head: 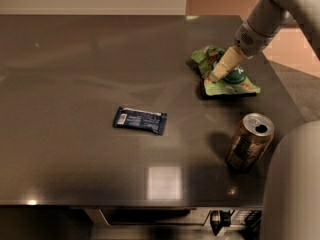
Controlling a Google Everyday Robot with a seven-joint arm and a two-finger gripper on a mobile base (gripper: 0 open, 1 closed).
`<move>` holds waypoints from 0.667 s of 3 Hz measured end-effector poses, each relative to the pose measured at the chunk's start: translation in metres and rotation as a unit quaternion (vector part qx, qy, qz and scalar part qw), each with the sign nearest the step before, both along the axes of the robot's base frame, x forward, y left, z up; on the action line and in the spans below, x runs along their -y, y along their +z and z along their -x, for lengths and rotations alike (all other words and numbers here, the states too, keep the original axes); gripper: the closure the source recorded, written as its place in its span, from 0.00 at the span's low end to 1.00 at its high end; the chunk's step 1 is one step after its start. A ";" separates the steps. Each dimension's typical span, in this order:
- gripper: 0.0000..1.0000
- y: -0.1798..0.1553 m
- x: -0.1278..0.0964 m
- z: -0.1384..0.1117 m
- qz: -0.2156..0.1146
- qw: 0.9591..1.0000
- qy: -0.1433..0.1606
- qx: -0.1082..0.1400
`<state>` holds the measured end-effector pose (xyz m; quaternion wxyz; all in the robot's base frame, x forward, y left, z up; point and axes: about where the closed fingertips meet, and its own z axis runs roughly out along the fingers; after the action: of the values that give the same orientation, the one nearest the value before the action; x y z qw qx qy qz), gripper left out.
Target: Move green rice chip bag near rxbar blueberry
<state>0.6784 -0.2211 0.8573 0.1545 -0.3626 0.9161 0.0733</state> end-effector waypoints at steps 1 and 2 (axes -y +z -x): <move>0.18 -0.003 -0.008 0.000 -0.009 1.000 -0.002 -0.014; 0.41 0.002 -0.020 0.003 -0.008 1.000 0.006 -0.019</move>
Offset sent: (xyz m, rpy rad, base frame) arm -0.0154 0.0310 0.0151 0.0076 0.0587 0.0332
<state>0.6750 -0.2012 0.8588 0.1391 -0.3655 0.9161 0.0885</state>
